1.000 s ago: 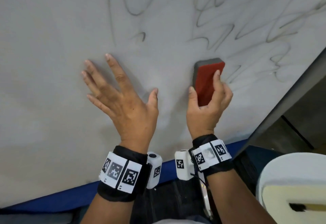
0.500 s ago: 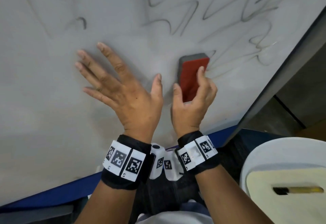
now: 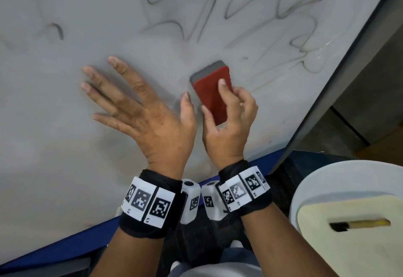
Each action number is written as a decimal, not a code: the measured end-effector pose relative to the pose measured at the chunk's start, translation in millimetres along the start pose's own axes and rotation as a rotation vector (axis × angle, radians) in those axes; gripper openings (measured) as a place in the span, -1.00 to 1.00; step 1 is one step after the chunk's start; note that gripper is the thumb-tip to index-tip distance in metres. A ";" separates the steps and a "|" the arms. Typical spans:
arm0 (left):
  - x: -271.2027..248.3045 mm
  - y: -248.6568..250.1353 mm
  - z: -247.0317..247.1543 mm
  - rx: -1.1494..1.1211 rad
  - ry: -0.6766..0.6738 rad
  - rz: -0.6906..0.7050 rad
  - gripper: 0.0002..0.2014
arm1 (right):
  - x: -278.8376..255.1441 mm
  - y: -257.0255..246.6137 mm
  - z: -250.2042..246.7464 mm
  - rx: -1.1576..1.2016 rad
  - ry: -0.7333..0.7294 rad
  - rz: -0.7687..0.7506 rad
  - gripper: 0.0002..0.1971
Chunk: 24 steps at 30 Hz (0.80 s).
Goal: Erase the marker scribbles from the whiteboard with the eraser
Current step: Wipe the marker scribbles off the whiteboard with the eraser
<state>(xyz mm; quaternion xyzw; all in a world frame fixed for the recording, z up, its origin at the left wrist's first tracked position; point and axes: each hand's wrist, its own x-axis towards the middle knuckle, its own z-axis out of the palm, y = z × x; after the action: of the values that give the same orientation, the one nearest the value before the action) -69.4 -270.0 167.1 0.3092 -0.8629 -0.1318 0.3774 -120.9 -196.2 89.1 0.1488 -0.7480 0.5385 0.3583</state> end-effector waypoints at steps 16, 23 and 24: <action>-2.8 4.8 4.0 0.003 0.002 0.013 0.11 | 43.9 3.7 -9.1 0.104 0.220 0.130 -0.35; -4.5 8.0 5.4 0.007 -0.007 0.018 0.10 | 38.6 18.6 -16.8 -0.016 0.086 -0.077 -0.40; -4.4 7.4 5.5 0.005 -0.011 0.021 0.10 | 44.8 26.0 -20.1 0.038 0.147 0.022 -0.40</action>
<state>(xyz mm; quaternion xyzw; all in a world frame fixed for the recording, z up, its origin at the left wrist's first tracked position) -74.4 -261.5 164.2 0.3004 -0.8685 -0.1272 0.3731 -160.4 -160.9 105.4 0.1077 -0.7108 0.5660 0.4034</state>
